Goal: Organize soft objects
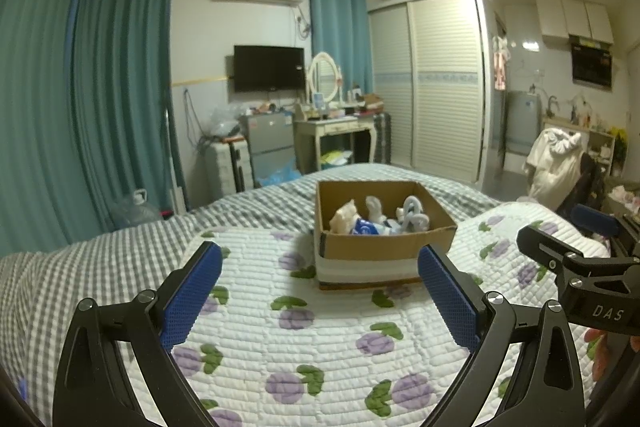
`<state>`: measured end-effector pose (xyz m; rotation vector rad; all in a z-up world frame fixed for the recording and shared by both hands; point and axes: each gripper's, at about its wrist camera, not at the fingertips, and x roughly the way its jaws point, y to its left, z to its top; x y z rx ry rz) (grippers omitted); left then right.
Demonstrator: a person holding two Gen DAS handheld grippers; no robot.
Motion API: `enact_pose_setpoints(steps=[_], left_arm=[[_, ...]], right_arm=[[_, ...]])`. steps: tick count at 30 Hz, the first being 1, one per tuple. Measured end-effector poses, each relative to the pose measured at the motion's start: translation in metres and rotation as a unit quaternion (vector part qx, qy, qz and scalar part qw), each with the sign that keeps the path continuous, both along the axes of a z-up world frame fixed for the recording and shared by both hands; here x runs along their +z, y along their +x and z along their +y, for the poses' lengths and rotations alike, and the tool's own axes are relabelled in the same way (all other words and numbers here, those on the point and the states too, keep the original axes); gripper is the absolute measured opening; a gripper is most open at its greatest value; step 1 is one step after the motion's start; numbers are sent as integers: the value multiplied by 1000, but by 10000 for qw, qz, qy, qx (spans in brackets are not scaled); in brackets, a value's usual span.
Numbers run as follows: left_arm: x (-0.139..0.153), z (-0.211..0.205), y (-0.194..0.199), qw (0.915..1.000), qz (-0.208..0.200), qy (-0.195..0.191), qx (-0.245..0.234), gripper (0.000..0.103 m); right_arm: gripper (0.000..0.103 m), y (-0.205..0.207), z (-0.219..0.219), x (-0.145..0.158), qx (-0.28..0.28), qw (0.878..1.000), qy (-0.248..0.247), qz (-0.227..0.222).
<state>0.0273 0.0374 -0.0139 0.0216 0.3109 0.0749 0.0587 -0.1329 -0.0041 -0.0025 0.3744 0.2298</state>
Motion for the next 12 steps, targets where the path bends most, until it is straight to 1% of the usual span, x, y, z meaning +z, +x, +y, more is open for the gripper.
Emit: enact_pose_setpoints(steps=[12], left_arm=[[0, -1, 0, 10000, 6, -45, -29, 100]], right_arm=[[103, 1, -2, -3, 34, 10000, -53, 42]])
